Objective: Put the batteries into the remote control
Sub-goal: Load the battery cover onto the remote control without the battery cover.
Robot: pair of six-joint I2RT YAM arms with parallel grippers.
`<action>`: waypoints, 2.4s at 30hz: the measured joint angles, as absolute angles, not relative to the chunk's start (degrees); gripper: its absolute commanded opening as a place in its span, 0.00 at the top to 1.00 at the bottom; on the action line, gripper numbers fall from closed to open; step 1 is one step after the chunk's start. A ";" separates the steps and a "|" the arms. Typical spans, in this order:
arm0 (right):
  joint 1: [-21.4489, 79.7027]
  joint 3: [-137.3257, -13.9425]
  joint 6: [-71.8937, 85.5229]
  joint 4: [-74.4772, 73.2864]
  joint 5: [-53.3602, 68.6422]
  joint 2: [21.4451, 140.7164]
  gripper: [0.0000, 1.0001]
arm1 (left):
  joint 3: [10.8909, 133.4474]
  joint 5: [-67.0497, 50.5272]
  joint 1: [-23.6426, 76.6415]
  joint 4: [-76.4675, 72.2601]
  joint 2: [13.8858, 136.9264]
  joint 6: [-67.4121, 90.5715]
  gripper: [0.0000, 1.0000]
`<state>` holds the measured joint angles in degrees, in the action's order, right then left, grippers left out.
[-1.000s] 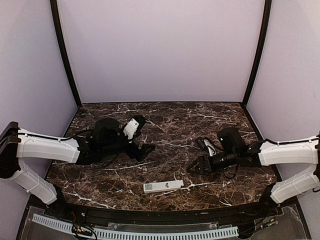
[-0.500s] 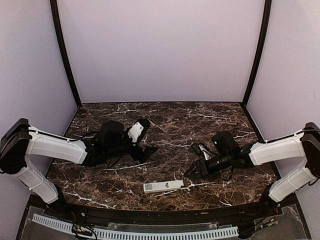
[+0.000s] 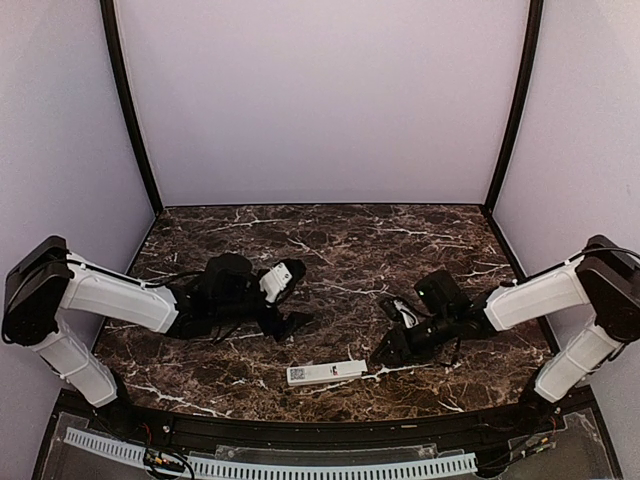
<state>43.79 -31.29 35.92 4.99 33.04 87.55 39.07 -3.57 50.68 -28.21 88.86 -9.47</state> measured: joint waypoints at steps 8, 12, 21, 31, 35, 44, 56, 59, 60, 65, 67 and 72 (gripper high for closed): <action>43.79 -31.51 37.26 0.12 27.22 83.55 0.91 | 38.96 -2.83 56.23 -21.74 87.48 -13.32 0.02; 43.88 -31.51 39.20 -2.59 24.05 82.37 1.00 | 40.27 -3.62 61.52 -16.19 87.66 -13.50 0.01; 48.45 -32.49 42.26 -8.84 17.80 82.43 1.00 | 41.89 -5.50 65.30 -11.77 89.06 -12.29 0.02; 55.86 -37.43 46.74 -14.41 8.64 84.01 1.00 | 46.37 2.66 69.54 -10.59 99.79 -14.39 0.07; 56.66 -38.87 47.27 -15.77 6.50 85.65 1.00 | 48.12 4.47 69.54 -10.66 101.32 -15.16 0.14; 57.01 -40.93 47.24 -16.86 5.37 86.70 1.00 | 49.43 2.79 69.54 -12.10 103.35 -15.99 0.36; 57.04 -41.34 47.24 -19.29 2.92 85.25 1.00 | 50.89 -1.58 69.47 -11.86 105.06 -13.82 0.58; 57.04 -40.88 47.27 -19.51 2.52 83.92 1.00 | 51.42 -1.63 69.28 -11.75 105.47 -13.78 0.60; 57.04 -40.69 47.29 -19.55 2.48 83.55 1.00 | 51.44 -1.54 69.25 -11.70 105.49 -13.74 0.62; 57.04 -39.66 47.27 -19.92 2.44 82.00 1.00 | 52.12 -1.78 69.23 -10.55 105.54 -13.72 0.70; 57.04 -39.59 47.24 -20.16 2.46 81.67 1.00 | 52.23 -1.98 69.19 -10.35 105.60 -13.72 0.73; 57.04 -38.52 47.16 -20.40 2.57 79.94 1.00 | 52.51 -2.83 68.93 -9.89 105.69 -13.74 0.86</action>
